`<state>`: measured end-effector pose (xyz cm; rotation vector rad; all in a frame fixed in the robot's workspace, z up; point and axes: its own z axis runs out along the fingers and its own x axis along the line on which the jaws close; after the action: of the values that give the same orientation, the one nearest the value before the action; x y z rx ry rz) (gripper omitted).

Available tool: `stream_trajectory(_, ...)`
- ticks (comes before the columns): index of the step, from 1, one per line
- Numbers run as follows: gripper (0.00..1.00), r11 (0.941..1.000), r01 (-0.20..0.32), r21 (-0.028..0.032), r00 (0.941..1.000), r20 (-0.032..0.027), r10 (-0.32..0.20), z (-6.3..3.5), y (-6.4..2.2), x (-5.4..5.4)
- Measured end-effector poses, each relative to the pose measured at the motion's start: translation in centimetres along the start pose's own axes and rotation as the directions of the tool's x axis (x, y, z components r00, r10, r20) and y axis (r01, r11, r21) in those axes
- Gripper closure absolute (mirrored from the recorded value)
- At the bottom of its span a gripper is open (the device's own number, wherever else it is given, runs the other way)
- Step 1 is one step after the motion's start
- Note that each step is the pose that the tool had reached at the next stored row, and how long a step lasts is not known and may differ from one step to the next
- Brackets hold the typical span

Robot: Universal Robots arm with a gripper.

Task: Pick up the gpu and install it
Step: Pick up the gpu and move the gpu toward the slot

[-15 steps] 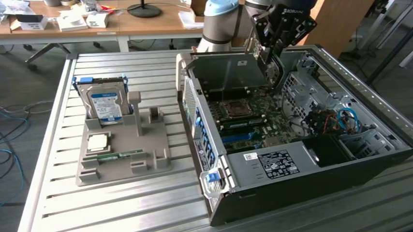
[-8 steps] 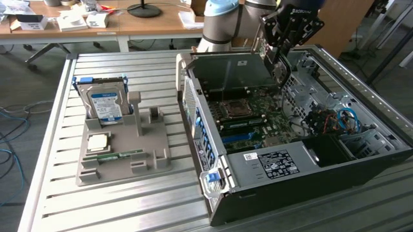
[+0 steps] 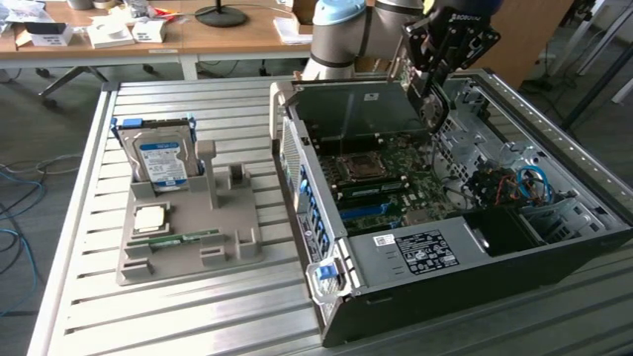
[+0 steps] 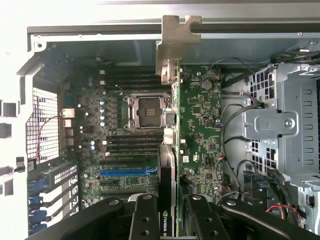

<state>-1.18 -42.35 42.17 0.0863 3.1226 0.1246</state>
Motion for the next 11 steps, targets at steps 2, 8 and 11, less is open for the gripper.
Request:
stream_trajectory(2,0.74,1.0,0.001,-0.0002,1.0,-0.0002,-0.001,0.01,0.02,-0.4)
stream_trajectory(8,0.74,0.9999,0.014,-0.0005,0.9999,-0.0011,-0.014,0.02,0.06,-1.0)
stream_trajectory(11,0.74,0.9999,0.014,-0.0005,0.9999,-0.0012,-0.014,0.02,0.07,-1.3)
